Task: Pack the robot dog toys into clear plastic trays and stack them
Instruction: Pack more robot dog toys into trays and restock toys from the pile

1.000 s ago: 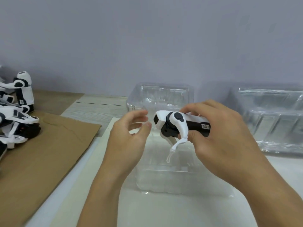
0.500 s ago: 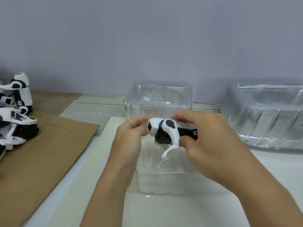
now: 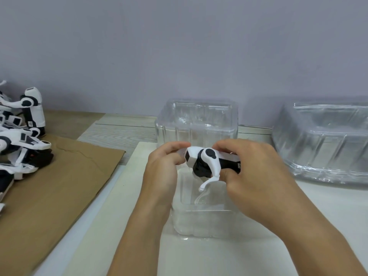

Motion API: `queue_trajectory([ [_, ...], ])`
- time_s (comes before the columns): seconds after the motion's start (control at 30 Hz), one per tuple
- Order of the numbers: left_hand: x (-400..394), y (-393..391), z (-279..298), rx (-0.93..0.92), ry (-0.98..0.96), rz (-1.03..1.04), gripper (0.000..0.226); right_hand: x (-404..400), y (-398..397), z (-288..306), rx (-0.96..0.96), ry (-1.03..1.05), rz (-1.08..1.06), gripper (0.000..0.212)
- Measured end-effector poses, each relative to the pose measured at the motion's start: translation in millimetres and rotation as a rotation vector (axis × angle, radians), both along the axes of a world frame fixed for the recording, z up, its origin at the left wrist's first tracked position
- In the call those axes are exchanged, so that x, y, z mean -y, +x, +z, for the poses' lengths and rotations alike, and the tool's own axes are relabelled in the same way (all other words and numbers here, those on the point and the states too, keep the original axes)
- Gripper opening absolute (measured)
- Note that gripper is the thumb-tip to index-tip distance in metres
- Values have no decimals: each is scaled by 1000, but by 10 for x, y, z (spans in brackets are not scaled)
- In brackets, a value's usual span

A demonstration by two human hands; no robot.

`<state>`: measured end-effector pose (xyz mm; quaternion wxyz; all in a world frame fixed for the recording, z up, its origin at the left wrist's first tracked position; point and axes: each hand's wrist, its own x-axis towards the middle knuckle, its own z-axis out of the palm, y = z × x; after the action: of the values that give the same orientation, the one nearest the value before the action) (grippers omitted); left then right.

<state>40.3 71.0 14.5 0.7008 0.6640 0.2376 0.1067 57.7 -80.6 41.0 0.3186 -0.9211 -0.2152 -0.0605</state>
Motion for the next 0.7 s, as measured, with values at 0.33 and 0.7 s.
queue_trajectory([
  [0.33, 51, 3, 29, -16, -4, -123, 27, 2, 18, -38, 0, -70, -4, 14],
  [0.7, 23, -6, -51, -19, 116, -139, 21, 16, 42, -101, -3, -21, 39, 19],
])
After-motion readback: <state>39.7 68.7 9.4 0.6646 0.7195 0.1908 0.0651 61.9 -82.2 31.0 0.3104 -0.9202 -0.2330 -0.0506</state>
